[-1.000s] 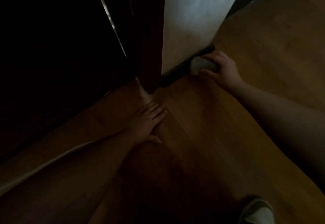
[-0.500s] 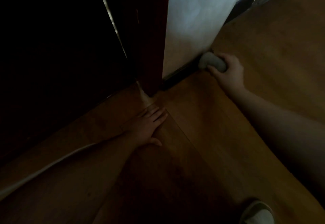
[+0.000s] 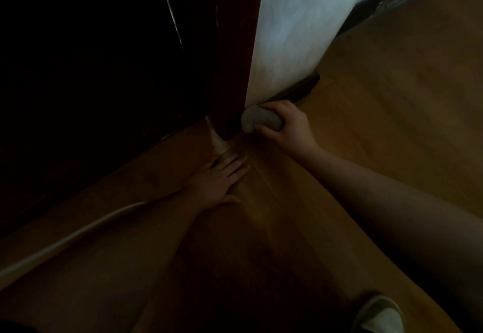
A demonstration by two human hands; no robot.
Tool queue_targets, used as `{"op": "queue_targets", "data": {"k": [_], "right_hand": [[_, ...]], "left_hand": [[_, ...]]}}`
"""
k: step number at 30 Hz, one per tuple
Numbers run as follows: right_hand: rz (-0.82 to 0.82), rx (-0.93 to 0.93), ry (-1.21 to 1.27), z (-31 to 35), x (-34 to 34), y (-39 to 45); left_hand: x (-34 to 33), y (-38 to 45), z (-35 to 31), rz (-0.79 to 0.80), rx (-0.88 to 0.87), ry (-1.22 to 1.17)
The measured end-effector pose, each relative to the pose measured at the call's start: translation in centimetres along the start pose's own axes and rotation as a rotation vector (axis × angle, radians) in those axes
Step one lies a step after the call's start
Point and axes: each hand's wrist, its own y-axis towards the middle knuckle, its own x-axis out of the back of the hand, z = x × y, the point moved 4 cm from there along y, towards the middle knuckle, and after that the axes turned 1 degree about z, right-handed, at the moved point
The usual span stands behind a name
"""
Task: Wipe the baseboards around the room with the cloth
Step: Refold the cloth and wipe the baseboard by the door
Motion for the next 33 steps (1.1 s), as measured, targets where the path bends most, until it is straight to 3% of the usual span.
{"op": "queue_targets", "data": {"k": [10, 16, 20, 24, 33], "right_hand": [[-0.002, -0.122, -0.084, -5.1, 4.8, 2.8], [-0.182, -0.363, -0.029, -9.8, 9.0, 3.4], [-0.207, -0.36, -0.051, -10.4, 9.3, 3.9], [-0.321, -0.542, -0.016, -12.0, 10.3, 3.2], [-0.302, -0.448, -0.125, -11.6, 10.9, -1.6]], "left_hand": [[0.7, 0.9, 0.1, 0.05, -0.022, -0.024], [0.6, 1.0, 0.0, 0.049, -0.013, -0.032], [0.9, 1.0, -0.2, 0.054, -0.014, -0.039], [1.8, 1.3, -0.5, 0.053, -0.008, -0.005], [5.3, 4.0, -1.2, -0.104, -0.03, 0.059]]}}
